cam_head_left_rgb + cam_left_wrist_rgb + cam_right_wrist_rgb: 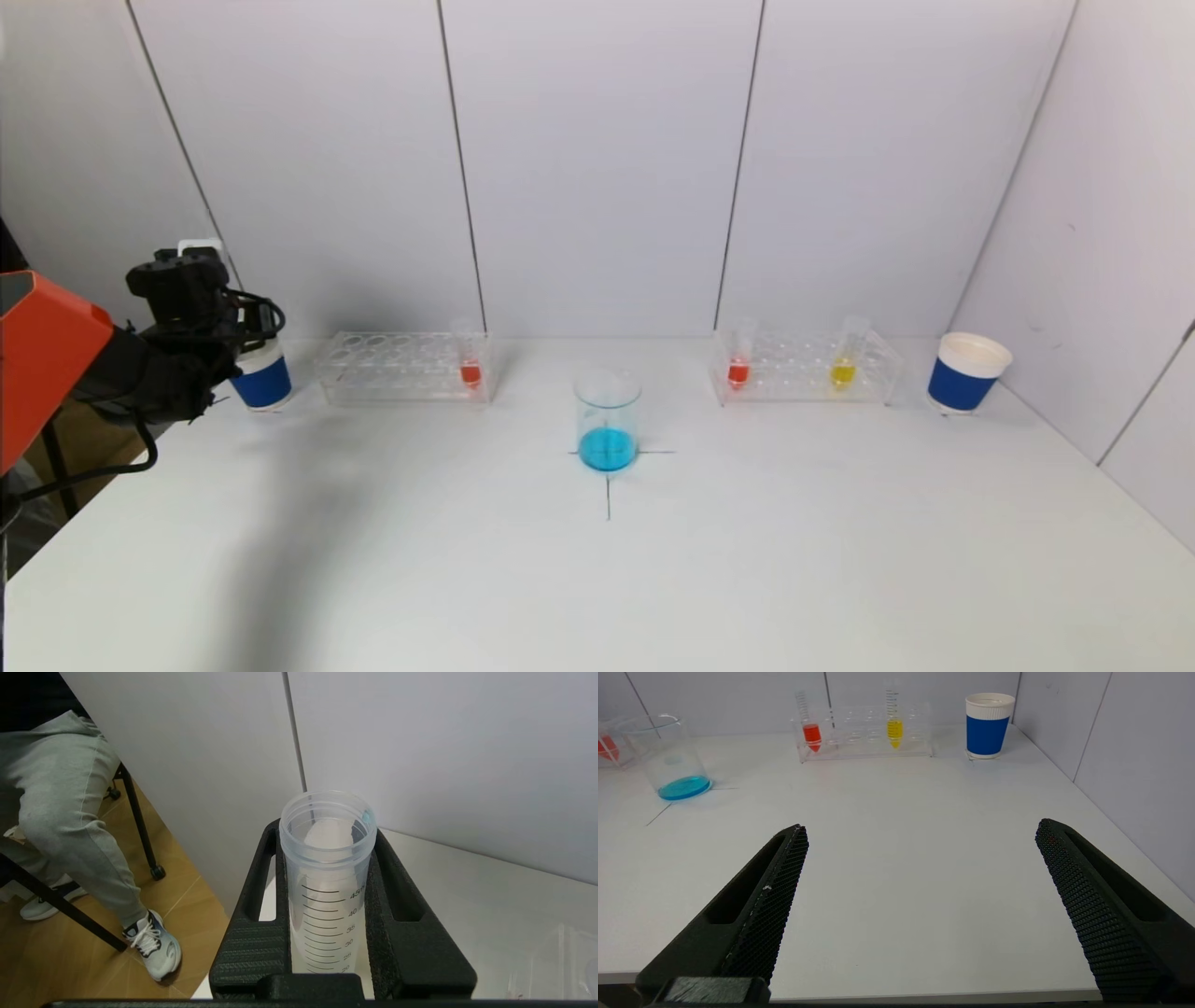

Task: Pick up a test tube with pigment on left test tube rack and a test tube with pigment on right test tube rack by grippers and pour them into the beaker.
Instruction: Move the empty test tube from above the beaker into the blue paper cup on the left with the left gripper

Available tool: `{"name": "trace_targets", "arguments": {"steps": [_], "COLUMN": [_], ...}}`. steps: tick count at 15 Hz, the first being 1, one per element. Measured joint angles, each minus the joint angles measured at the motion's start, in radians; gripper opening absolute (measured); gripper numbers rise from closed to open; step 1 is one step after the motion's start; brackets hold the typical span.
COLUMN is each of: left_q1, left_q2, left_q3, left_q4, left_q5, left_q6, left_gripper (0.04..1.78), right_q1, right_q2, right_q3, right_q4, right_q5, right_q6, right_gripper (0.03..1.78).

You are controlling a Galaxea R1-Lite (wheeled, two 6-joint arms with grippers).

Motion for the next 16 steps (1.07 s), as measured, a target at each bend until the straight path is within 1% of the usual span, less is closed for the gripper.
{"name": "trace_targets", "arguments": {"steps": [13,15,16], "left_q1": [-0.003,-0.004,-0.004], "left_q2": [0.0,-0.001,-0.001], "left_q3": [0.012,0.016,0.016], "left_q4": [0.0,0.0,0.0], "left_q5": [0.005,0.005,0.005], "left_q6": [0.003,0.002,0.001], "left_gripper": [0.47,0.54,0.61], "right_q1": [0.0,0.0,0.0], "right_q2": [0.0,0.0,0.0], "right_q3": [0.0,0.0,0.0], "right_q4": [0.0,0.0,0.0], "right_q5": [0.0,0.0,0.0], "right_q6": [0.0,0.0,0.0], "right_gripper": [1.77,1.77,1.77]}}
